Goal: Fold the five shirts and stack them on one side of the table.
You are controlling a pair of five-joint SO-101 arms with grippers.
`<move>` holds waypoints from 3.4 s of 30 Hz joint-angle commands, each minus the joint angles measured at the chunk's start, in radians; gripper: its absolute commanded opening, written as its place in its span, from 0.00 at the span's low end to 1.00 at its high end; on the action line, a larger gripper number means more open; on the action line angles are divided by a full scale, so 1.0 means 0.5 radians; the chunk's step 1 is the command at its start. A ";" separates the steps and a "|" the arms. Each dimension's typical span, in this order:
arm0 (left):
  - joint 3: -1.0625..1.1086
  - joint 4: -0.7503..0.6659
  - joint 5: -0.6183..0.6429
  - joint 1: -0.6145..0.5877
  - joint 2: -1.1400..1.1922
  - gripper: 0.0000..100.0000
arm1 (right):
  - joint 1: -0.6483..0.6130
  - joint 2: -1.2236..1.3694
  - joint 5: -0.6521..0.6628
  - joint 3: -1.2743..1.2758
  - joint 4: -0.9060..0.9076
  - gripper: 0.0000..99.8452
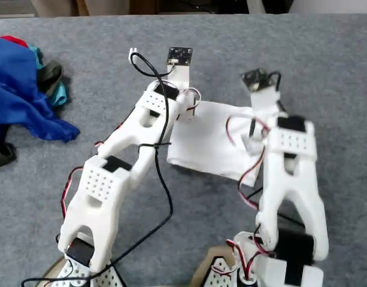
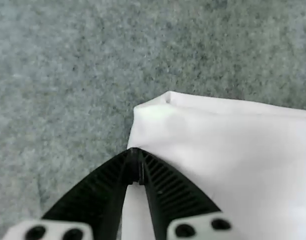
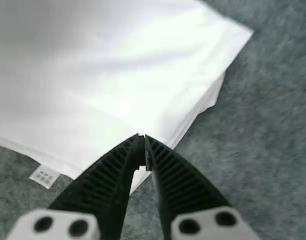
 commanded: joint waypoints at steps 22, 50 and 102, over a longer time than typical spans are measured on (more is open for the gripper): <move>-0.985 0.430 -0.071 -0.166 0.305 0.02 | 0.143 -0.081 -0.018 -0.167 0.110 0.01; -1.829 1.596 -0.525 -0.979 0.100 0.02 | -0.029 -0.440 -1.089 0.078 0.577 0.31; -1.752 1.596 -0.528 -0.890 0.057 0.02 | -0.305 0.146 -1.949 0.127 -0.178 0.16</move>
